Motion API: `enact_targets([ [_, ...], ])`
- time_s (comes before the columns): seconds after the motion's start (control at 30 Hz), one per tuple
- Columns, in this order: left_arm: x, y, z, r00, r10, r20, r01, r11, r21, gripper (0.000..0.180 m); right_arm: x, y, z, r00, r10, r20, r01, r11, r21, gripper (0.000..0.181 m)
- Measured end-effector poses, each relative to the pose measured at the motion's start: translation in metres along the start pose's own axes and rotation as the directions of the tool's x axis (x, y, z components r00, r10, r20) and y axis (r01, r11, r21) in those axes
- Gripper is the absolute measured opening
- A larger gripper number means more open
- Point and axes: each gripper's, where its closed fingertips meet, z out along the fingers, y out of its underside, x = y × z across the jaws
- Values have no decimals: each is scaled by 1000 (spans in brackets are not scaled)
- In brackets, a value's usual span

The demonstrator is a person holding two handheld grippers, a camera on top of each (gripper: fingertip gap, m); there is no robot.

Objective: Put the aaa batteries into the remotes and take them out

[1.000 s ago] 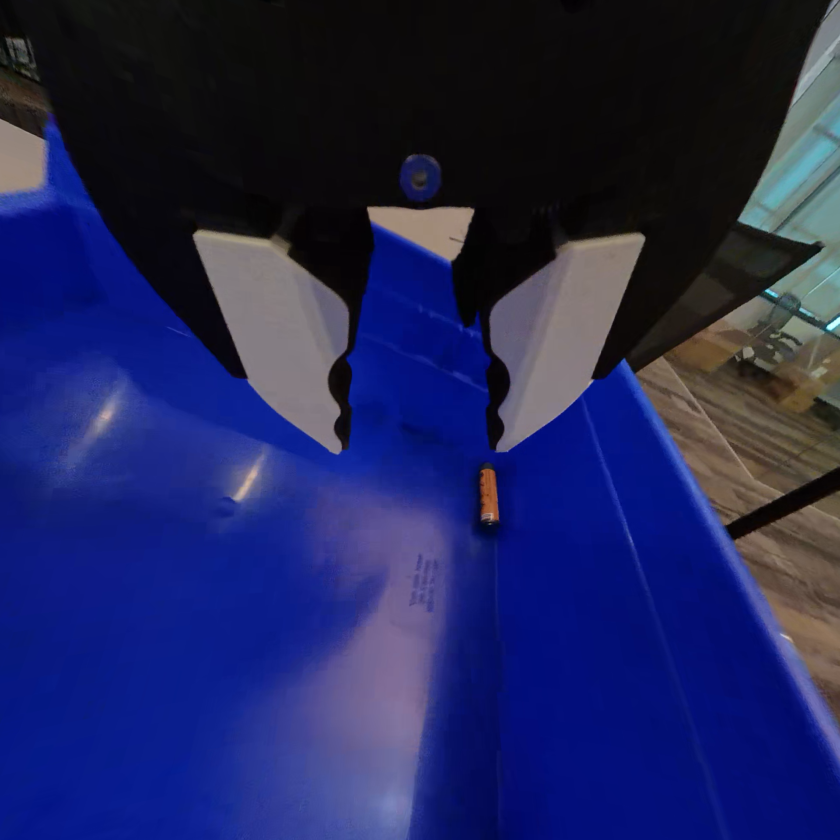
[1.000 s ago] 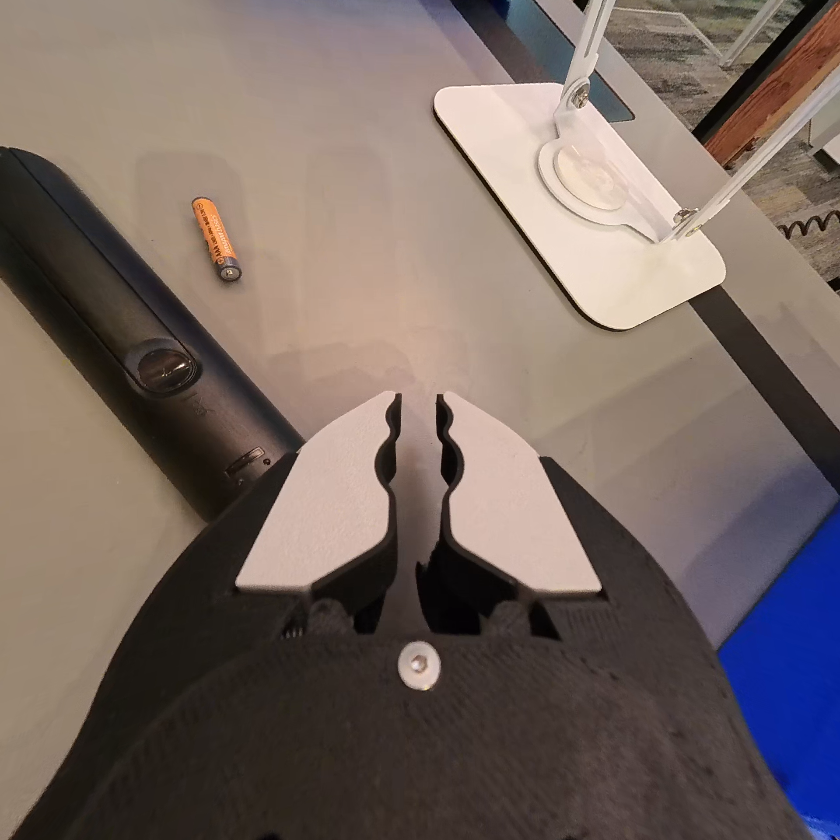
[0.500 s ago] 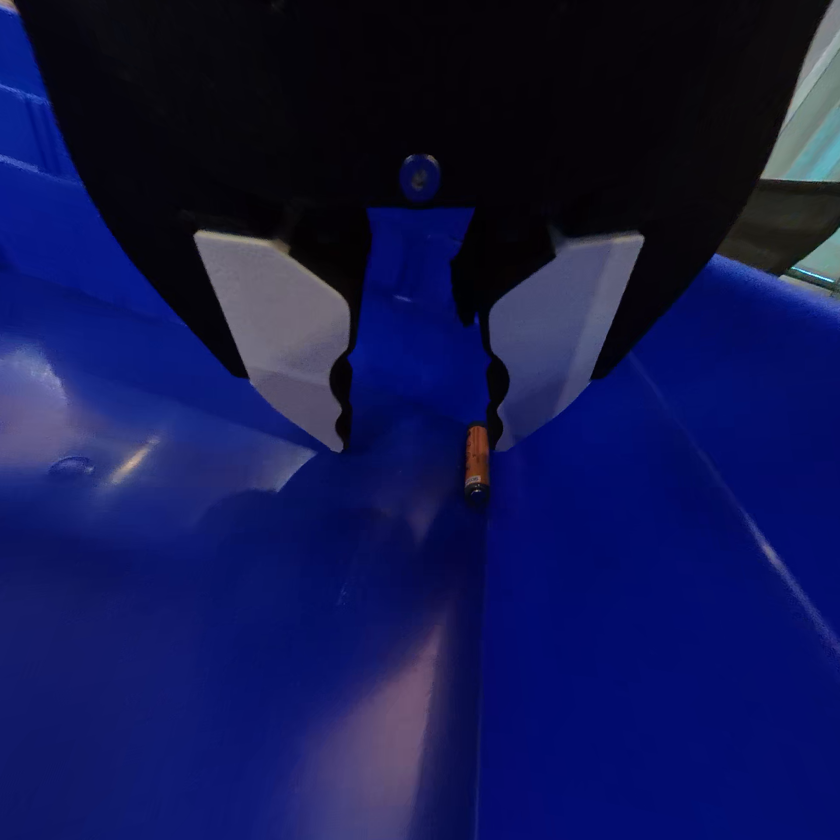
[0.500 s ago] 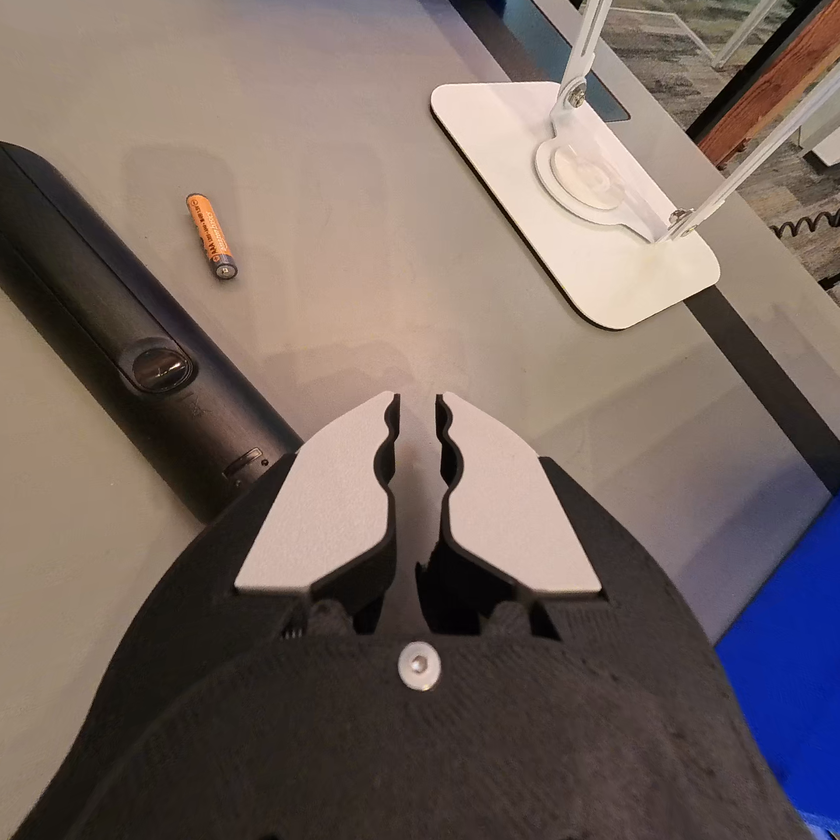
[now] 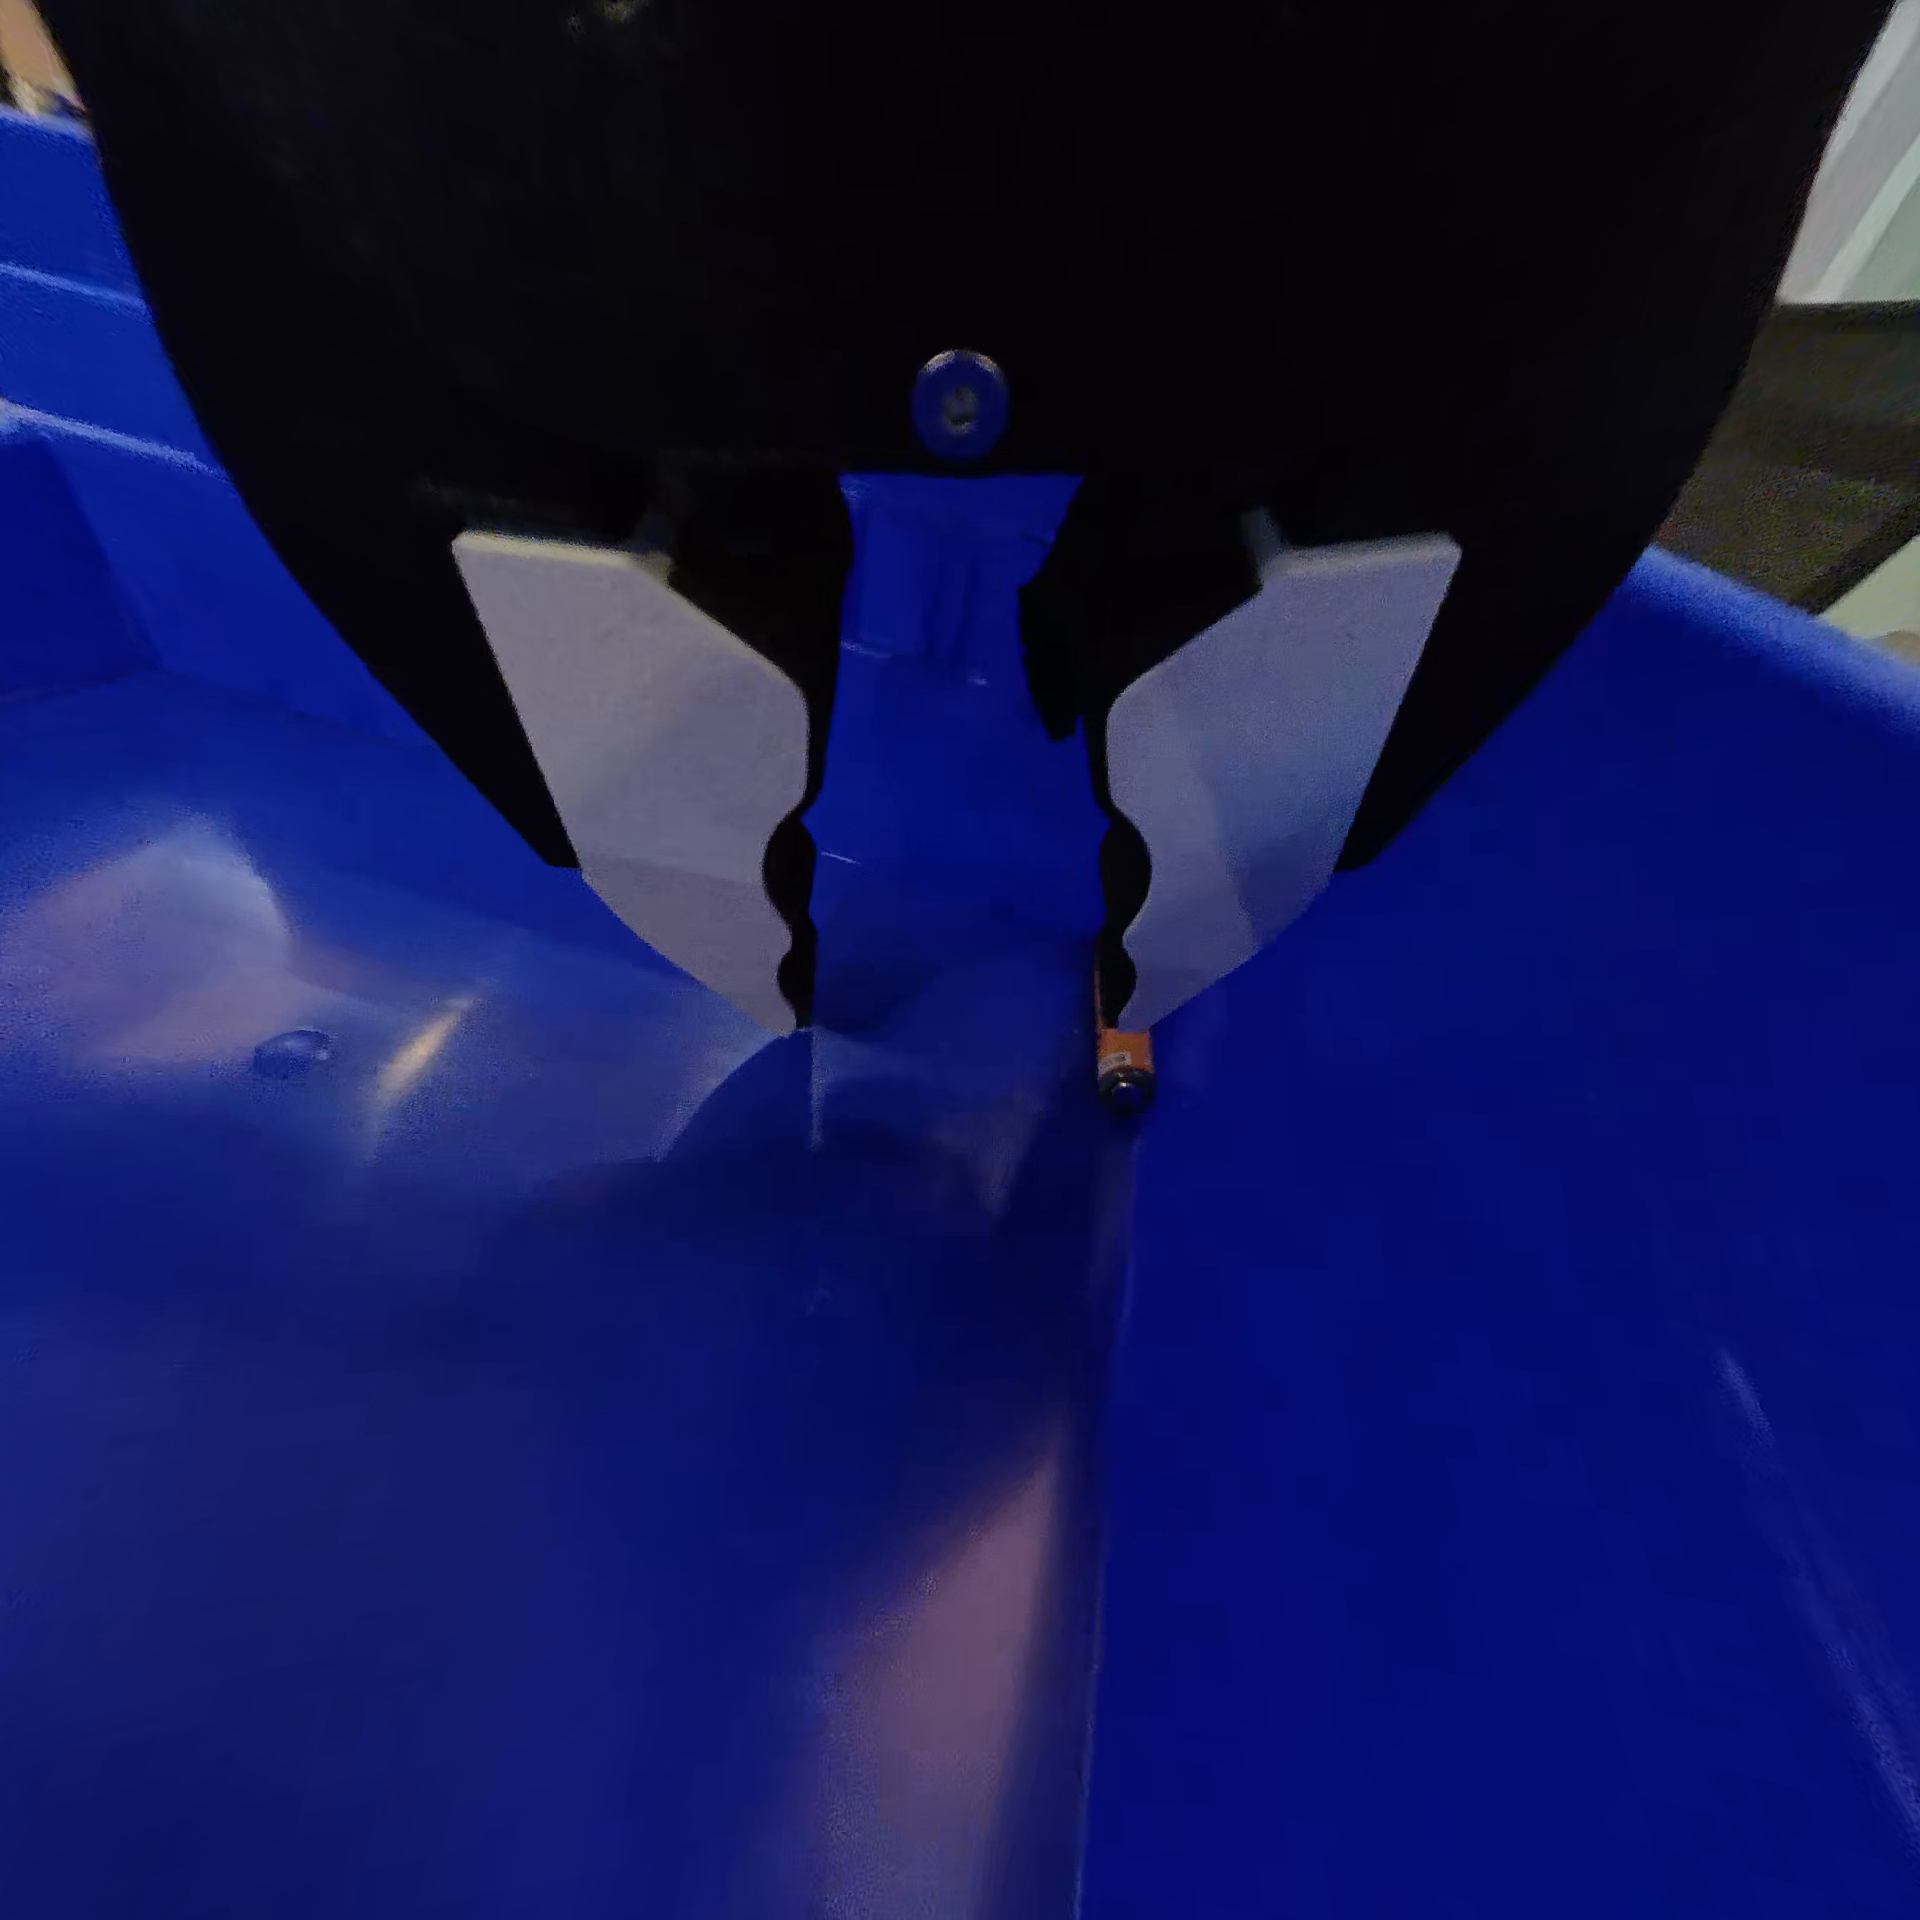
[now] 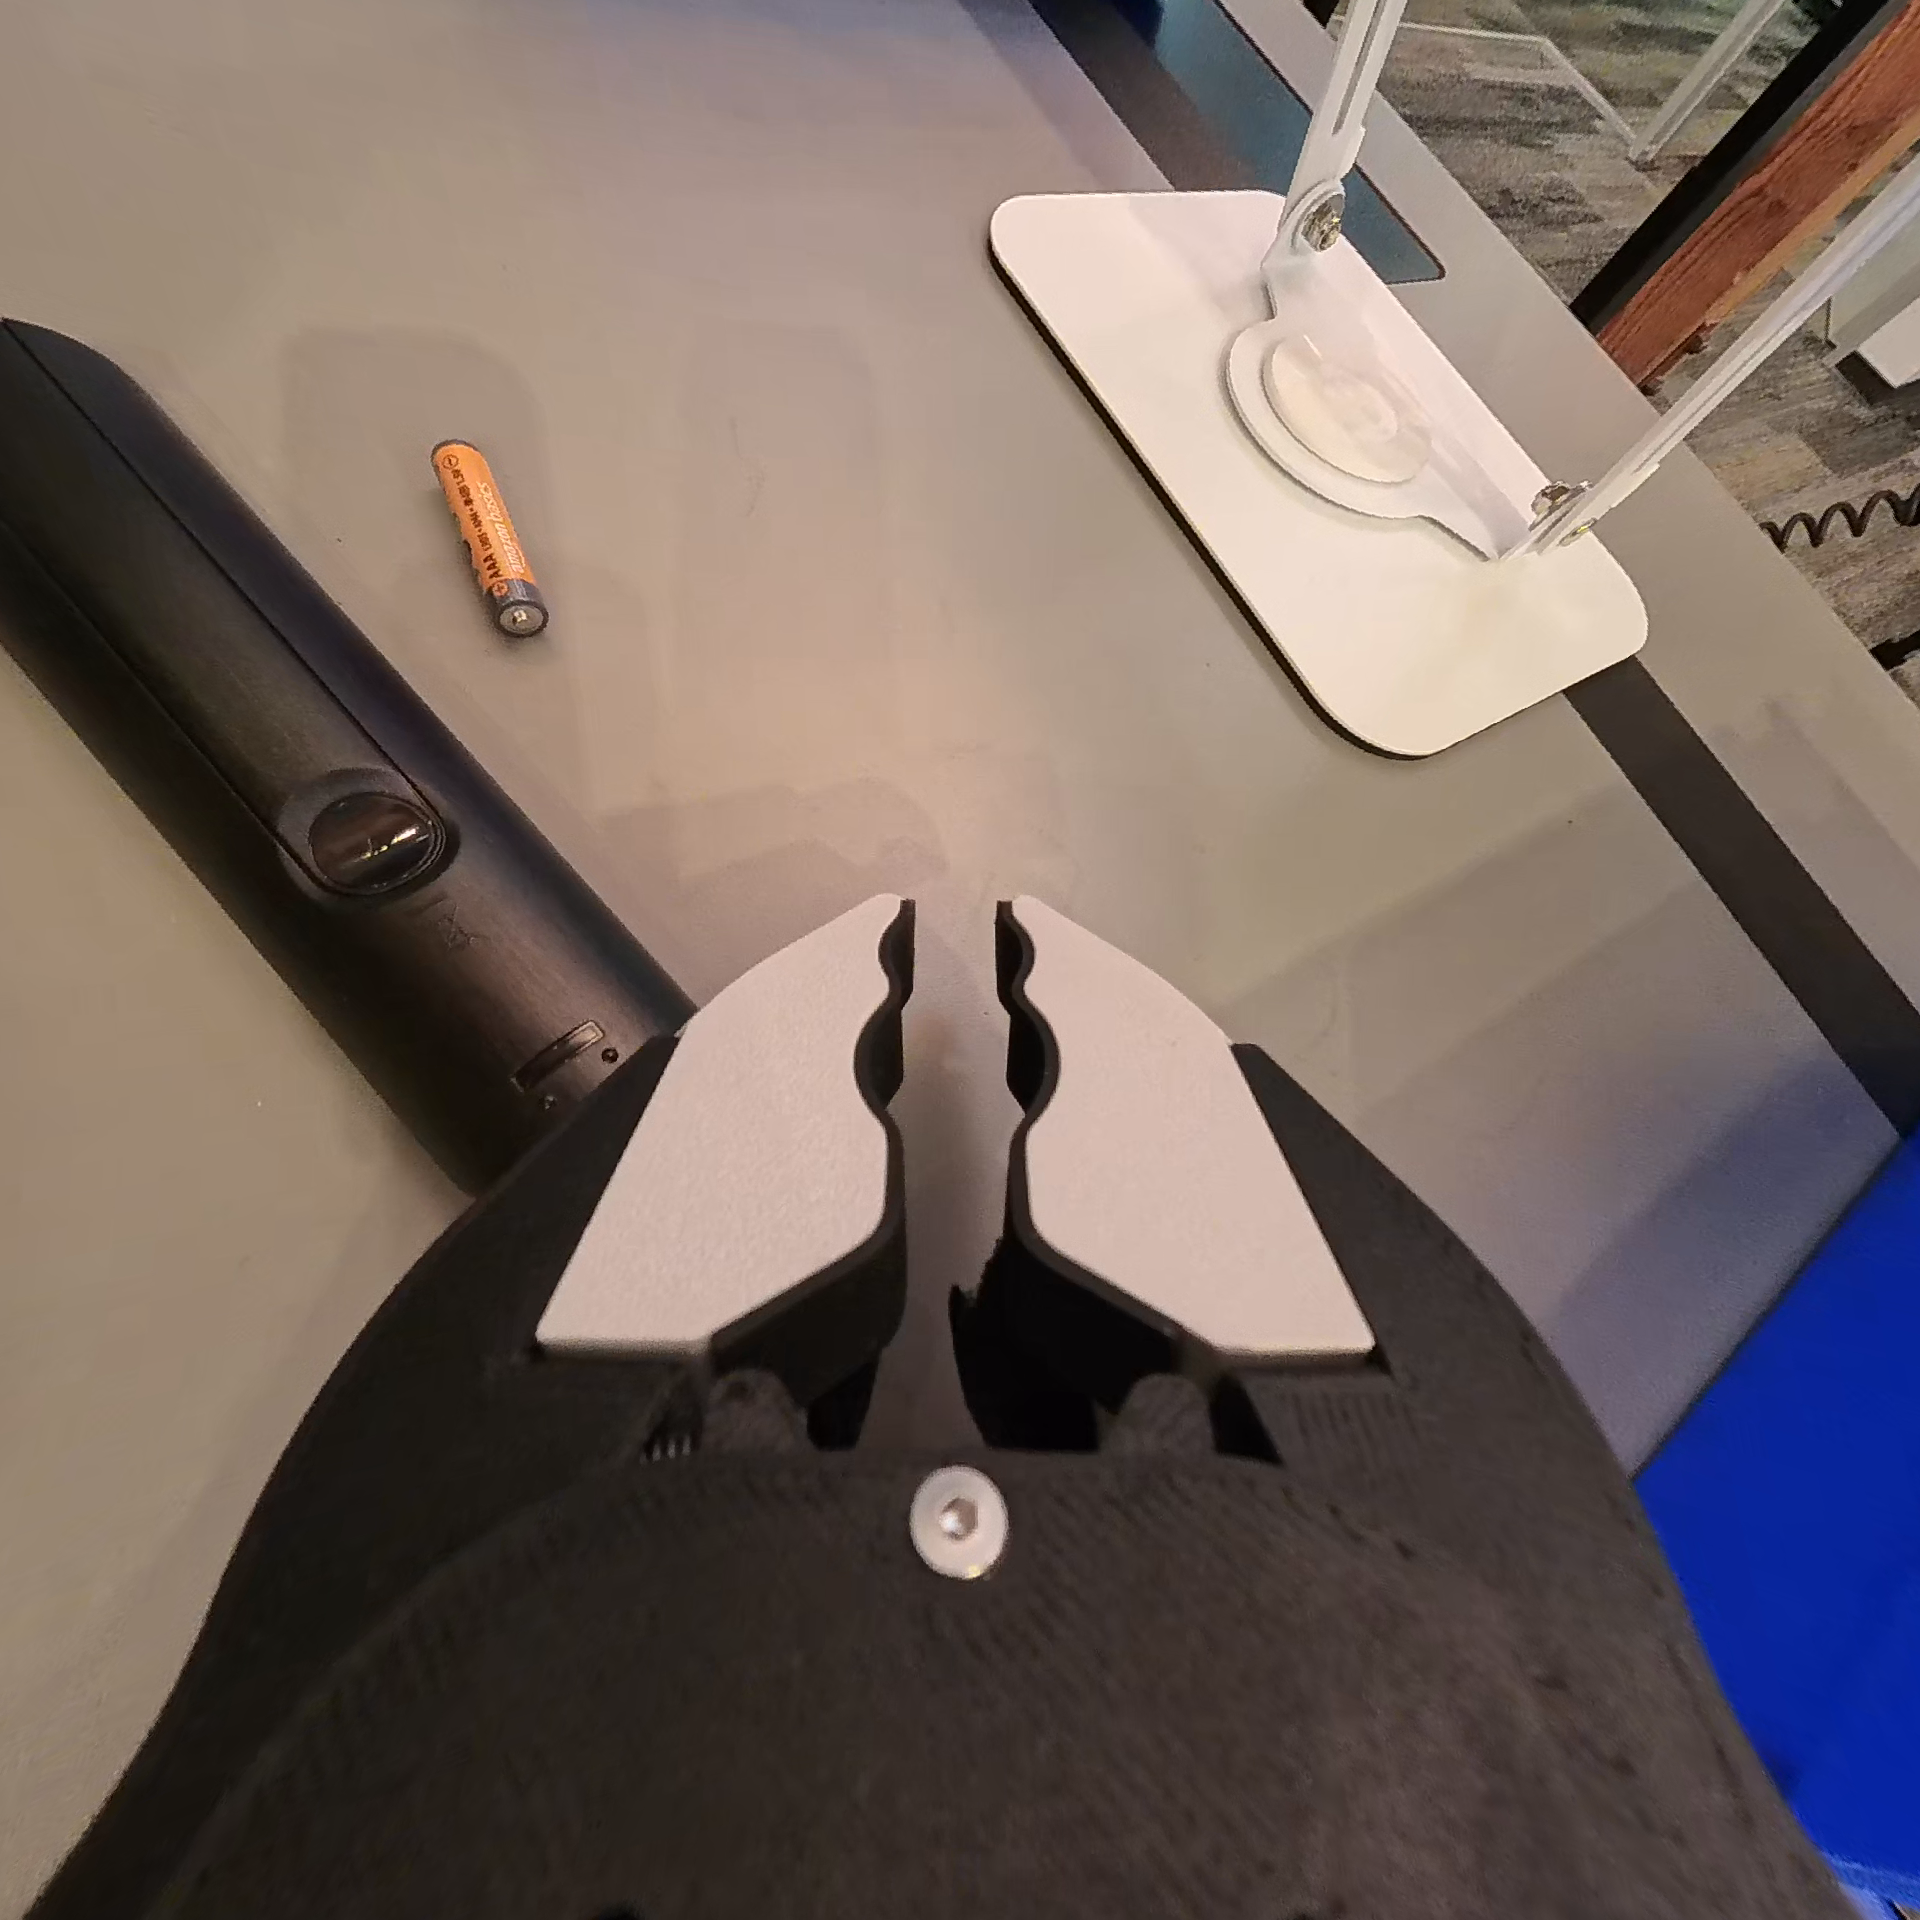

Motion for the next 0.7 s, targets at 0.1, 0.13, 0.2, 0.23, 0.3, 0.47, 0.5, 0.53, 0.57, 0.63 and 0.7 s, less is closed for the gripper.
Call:
enact_targets([
  [0.1,-4,0,3,997,55,59,-56,998,11,53,0,0,0,1000,-2,0,2,1000,-3,14],
  [0.13,-4,0,3,997,54,48,-54,998,18,52,0,0,0,1000,-2,0,2,1000,-4,14],
  [0.2,-5,0,3,997,62,39,-63,998,24,52,0,0,0,1000,-4,-1,4,1000,-4,14],
  [0.23,-5,1,4,997,69,38,-70,997,19,58,-1,0,0,1000,-4,0,4,1000,-4,14],
  [0.3,-2,4,4,998,63,19,-63,998,-4,72,-1,0,0,1000,-4,0,4,1000,-2,14],
  [0.47,-6,5,5,999,29,22,-30,999,29,71,-1,1,0,1000,-6,1,6,1000,-6,14],
  [0.5,-6,5,5,999,28,21,-29,999,32,71,-1,1,0,1000,-7,1,7,1000,-6,14],
  [0.53,-6,4,5,999,28,20,-28,999,32,71,-1,1,0,1000,-7,1,7,1000,-7,14],
  [0.57,-6,4,5,1000,26,15,-26,999,29,70,-1,1,0,1000,-8,1,8,1000,-7,14],
  [0.63,-5,5,6,1000,16,-3,-16,1000,17,70,-1,1,1,1000,-8,2,8,1000,-8,14],
  [0.7,-5,5,6,1000,16,-10,-16,1000,12,69,-1,1,1,1000,-9,2,9,1000,-8,14],
])
